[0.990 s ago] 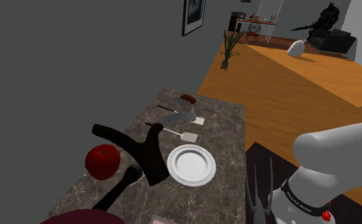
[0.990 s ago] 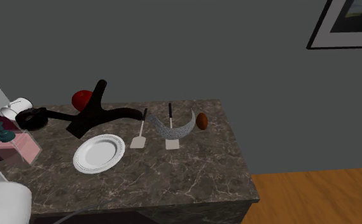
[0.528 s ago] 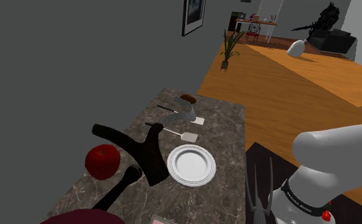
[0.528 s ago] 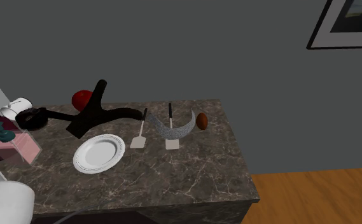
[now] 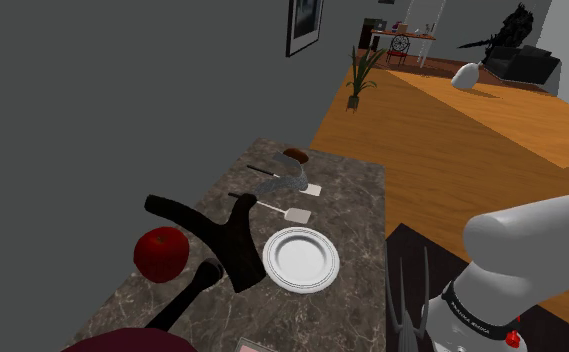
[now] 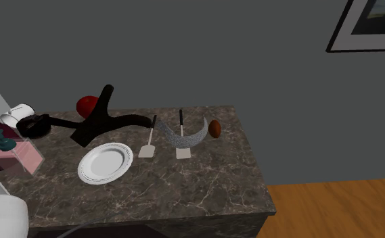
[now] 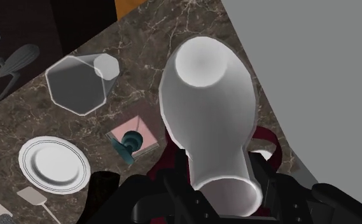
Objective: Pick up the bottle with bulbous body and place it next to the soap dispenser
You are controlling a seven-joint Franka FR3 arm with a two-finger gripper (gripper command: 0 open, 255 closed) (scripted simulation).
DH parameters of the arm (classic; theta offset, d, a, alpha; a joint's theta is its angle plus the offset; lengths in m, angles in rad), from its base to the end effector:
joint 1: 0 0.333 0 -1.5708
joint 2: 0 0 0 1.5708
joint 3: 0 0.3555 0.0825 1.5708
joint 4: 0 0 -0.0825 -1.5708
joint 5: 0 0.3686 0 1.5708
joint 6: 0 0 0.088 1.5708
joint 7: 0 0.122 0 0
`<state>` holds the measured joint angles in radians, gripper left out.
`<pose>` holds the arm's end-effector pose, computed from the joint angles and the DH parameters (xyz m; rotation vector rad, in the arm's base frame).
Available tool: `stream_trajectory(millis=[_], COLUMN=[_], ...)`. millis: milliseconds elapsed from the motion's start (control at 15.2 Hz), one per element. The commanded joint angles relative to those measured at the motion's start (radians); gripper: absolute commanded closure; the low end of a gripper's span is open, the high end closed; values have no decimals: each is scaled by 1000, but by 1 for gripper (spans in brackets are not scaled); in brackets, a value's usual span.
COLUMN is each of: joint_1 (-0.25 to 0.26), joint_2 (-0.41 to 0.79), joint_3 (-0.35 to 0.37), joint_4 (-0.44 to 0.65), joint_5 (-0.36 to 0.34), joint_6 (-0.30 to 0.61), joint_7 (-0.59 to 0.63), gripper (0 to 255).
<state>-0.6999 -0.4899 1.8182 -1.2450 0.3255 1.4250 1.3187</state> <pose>0.0368 0.6036 0.6552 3.1108 -0.1613 0.2431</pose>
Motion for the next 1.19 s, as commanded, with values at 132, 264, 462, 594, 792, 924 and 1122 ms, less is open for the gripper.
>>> stream_trajectory(millis=[132,264,462,594,792,924,1122], joint_1=[55,79,110,128,149,161,175], joint_2=[12,16,21,23,24,23,20], joint_3=[-20,-29,-39,-45,-50,-53,-53], joint_4=[-87,-128,-185,-220,-270,-301,-345], joint_5=[-13,-18,-22,-23,-23,-22,-18], joint_6=[65,97,142,171,213,240,280], joint_7=[7,9,12,13,15,15,15], gripper=[255,255,255,255,255,255,255])
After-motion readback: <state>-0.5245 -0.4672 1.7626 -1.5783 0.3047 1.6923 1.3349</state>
